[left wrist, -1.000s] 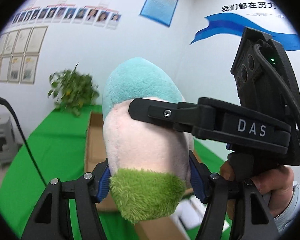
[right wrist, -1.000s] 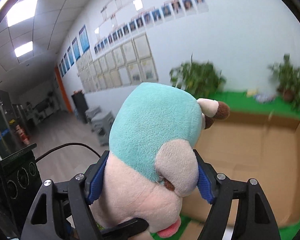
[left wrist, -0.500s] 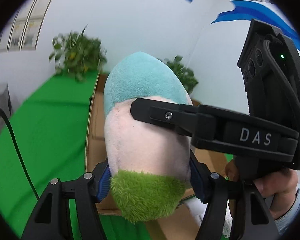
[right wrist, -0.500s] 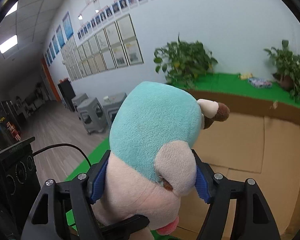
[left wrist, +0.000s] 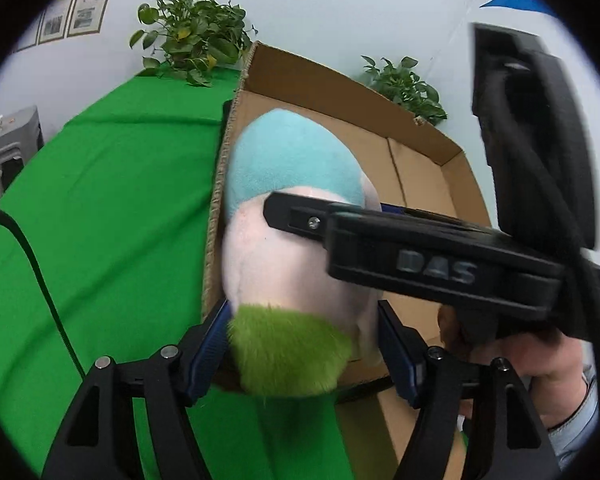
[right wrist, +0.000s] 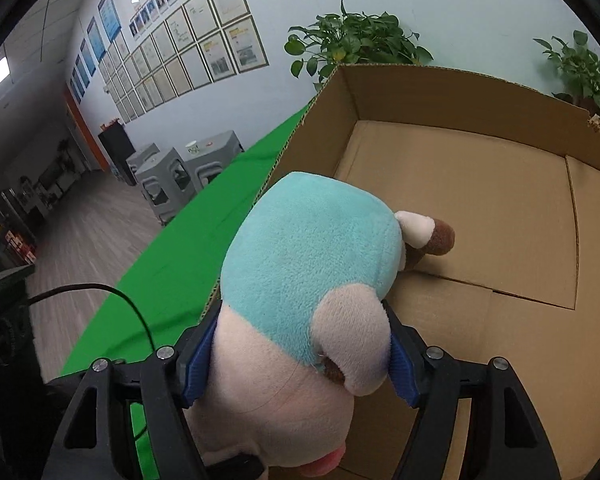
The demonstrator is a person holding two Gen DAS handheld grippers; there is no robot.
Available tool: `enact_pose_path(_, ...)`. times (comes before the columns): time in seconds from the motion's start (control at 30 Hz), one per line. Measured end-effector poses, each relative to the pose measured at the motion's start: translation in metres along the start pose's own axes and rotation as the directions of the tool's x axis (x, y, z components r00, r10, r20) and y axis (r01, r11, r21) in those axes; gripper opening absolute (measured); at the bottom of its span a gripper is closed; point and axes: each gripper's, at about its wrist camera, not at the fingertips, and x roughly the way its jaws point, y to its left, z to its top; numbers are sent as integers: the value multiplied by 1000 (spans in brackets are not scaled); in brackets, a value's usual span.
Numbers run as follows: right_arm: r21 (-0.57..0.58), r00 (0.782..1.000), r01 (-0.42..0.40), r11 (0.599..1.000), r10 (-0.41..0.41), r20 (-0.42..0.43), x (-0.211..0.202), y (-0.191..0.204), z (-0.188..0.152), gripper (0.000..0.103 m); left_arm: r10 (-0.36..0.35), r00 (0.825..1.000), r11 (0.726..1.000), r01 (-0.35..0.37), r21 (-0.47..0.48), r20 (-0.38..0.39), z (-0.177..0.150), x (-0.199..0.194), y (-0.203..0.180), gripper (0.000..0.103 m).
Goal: Organize objects
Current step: 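Carry the plush pig into the open cardboard box and release it, then push the plush pig deeper into the box with the left tool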
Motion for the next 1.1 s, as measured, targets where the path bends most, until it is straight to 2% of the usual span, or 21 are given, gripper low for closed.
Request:
enact_pose_path(0.13, -37, 998, 59, 998, -60, -26, 18, 8, -3, 75, 11, 999, 1000, -12, 16, 36, -5, -16, 3, 68)
enact_pose_path(0.2, -40, 998, 63, 997, -64, -19, 18, 16, -2, 85, 34, 999, 999, -35, 30, 38, -7, -18, 3, 63)
enact_pose_path(0.27, -23, 999, 45, 999, -45, -9, 17, 16, 1, 92, 68, 997, 997, -69, 24, 36, -11, -23, 5, 62)
enact_pose_path(0.37, 22, 999, -23, 999, 23, 25, -3, 10, 2, 95, 85, 996, 996, -85, 3, 41, -15, -23, 14, 62)
enact_pose_path(0.4, 35, 998, -40, 999, 39, 45, -13, 7, 0, 99, 82, 996, 997, -82, -3, 43, -19, -29, 12, 62)
enact_pose_path(0.5, 57, 991, -60, 997, 53, 125, -46, 3, 2, 102, 101, 991, 995, -103, 18, 86, -23, -42, 6, 62)
enact_pose_path(0.6, 108, 983, -48, 993, 28, 182, -82, -7, -9, 102, 151, 972, 985, -163, 51, 177, -28, -66, -6, 64)
enact_pose_path(0.67, 124, 977, 1, 992, -28, 213, -106, -11, -22, 102, 189, 953, 974, -212, 75, 237, -32, -84, -17, 75)
enact_pose_path(0.7, 121, 972, 34, 992, -61, 226, -118, -11, -30, 103, 209, 938, 966, -242, 88, 278, -33, -91, -22, 82)
enact_pose_path(0.73, 116, 966, 70, 991, -96, 242, -134, -12, -46, 103, 217, 923, 960, -261, 101, 318, -36, -101, -30, 82)
enact_pose_path(0.8, 116, 949, 128, 985, -155, 274, -166, -14, -72, 103, 219, 905, 952, -280, 123, 365, -41, -113, -43, 84)
enact_pose_path(0.9, 127, 923, 213, 969, -242, 300, -198, -11, -104, 103, 242, 887, 938, -318, 138, 394, -46, -119, -60, 87)
enact_pose_path(0.93, 134, 916, 234, 963, -265, 302, -205, -11, -116, 103, 246, 885, 937, -322, 138, 395, -43, -115, -61, 87)
enact_pose_path(1.0, 148, 915, 252, 956, -285, 287, -221, -13, -139, 103, 229, 894, 942, -303, 144, 386, -43, -111, -66, 87)
enact_pose_path(1.1, 172, 923, 229, 958, -270, 275, -236, -18, -165, 103, 192, 920, 957, -252, 142, 342, -38, -97, -69, 87)
